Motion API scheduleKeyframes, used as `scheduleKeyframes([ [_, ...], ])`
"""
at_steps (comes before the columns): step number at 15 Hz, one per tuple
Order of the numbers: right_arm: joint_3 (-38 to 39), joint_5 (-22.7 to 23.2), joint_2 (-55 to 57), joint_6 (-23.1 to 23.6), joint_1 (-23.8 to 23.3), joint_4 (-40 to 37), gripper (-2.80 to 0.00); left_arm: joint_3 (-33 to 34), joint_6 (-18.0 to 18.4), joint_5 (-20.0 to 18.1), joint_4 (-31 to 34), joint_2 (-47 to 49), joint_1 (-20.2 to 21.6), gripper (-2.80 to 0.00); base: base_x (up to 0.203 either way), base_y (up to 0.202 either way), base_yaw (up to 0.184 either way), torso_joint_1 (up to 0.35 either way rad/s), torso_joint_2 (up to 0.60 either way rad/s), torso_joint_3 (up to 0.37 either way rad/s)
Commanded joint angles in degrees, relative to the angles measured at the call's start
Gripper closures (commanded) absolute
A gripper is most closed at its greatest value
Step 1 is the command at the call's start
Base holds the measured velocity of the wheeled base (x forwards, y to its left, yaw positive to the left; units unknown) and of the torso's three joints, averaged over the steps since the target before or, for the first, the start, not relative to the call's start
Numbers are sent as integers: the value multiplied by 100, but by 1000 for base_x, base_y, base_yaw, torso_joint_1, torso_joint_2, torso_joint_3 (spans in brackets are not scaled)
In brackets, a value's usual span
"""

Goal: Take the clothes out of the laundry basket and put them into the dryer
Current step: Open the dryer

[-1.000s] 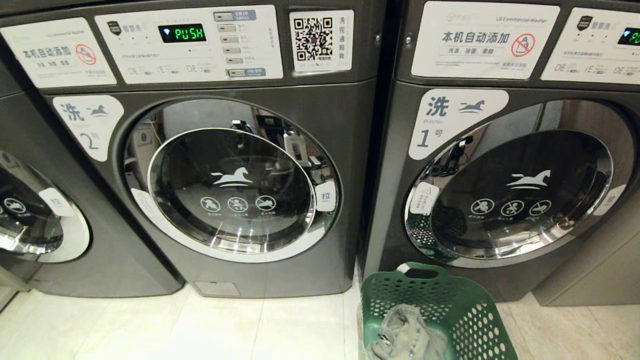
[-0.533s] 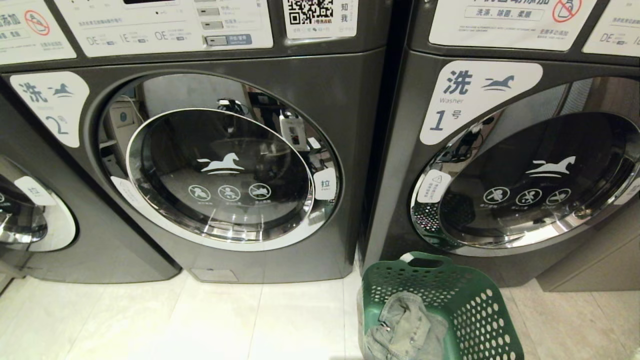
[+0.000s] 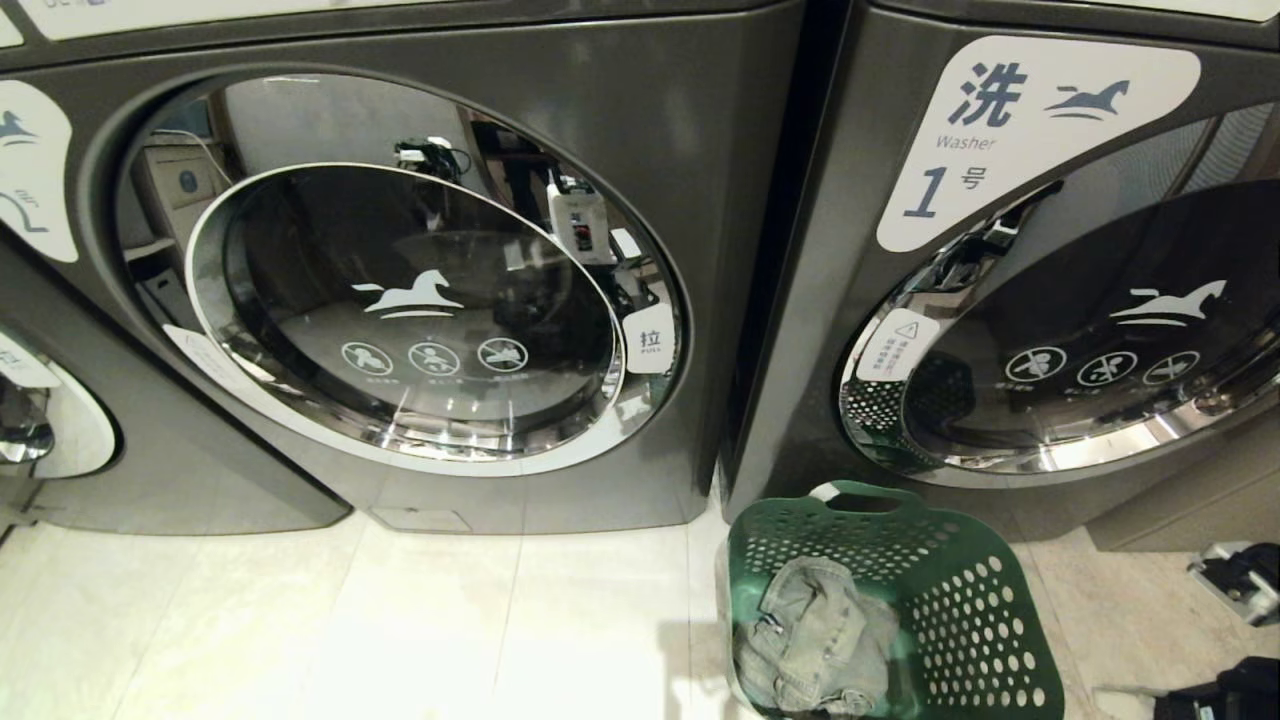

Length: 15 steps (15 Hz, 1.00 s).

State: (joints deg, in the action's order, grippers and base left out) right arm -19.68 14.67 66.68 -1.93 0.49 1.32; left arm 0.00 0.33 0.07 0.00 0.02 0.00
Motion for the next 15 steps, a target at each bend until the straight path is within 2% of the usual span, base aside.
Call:
scheduleKeyframes([
  [1, 176, 30, 788, -115, 22, 652, 0, 0, 2, 1, 0, -2, 0, 0, 0, 0, 0, 4, 4, -197],
  [4, 478, 30, 1548, -206, 329, 1573, 0, 6, 29, 1, 0, -2, 0, 0, 0, 0, 0, 8, 4, -195],
  [9, 492, 3, 3057, -307, 437, 2715, 0, 8, 29, 1, 0, -2, 0, 0, 0, 0, 0, 3, 3, -197],
  [15, 398, -82, 4703, -335, 596, 4840, 0, 0, 37, 1, 0, -2, 0, 0, 0, 0, 0, 0, 3, -196],
])
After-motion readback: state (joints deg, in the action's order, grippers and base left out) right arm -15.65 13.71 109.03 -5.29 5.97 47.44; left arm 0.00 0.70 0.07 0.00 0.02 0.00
